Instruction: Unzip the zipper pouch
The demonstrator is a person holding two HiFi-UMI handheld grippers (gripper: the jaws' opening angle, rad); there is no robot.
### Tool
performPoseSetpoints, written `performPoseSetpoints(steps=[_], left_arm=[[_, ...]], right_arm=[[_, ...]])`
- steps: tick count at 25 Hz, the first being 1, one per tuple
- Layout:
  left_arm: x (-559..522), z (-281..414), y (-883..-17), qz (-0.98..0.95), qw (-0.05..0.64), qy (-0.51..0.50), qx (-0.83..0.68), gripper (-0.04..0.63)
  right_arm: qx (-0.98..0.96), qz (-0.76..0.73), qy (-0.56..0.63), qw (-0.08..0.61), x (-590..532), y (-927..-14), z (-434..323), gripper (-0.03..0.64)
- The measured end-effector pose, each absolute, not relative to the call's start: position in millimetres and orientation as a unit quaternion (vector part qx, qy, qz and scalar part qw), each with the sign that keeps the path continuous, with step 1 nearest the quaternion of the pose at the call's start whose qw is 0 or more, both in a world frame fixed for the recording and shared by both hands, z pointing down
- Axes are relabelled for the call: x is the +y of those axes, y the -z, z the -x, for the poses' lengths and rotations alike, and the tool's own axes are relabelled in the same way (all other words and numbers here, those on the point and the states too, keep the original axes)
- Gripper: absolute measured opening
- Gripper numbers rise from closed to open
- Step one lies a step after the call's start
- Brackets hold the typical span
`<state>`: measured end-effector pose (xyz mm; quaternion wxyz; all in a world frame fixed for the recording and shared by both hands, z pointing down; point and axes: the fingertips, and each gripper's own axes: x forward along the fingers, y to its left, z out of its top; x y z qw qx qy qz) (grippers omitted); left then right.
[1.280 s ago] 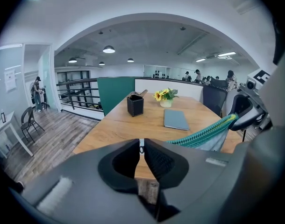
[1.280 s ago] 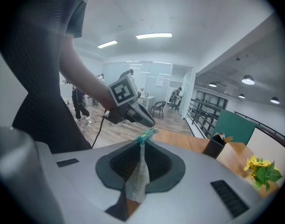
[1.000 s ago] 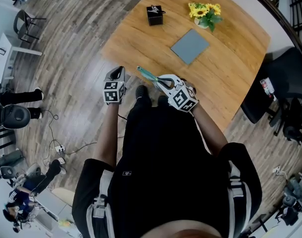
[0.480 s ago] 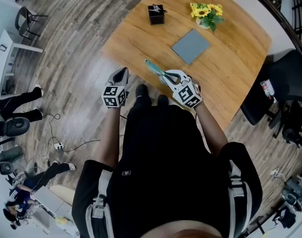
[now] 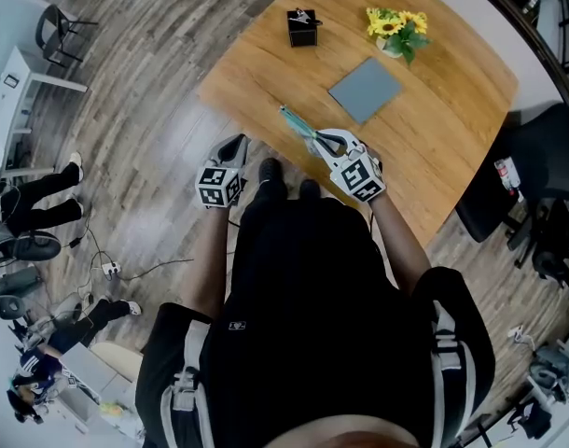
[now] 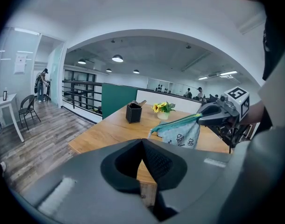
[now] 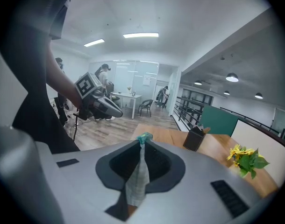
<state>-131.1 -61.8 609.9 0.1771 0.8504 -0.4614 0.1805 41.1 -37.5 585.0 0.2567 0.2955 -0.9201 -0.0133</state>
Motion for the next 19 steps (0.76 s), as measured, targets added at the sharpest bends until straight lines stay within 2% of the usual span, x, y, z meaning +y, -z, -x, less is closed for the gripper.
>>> performPoseSetpoints(steps=[19], left_arm=[[-73.0,111.4,-616.5,-0.857,0.188,-0.182,-0.444,0.002]], right_arm=[[-0.914,-0.321,-0.004,0.249,-64.1,-583.7,-54.9,0.035]])
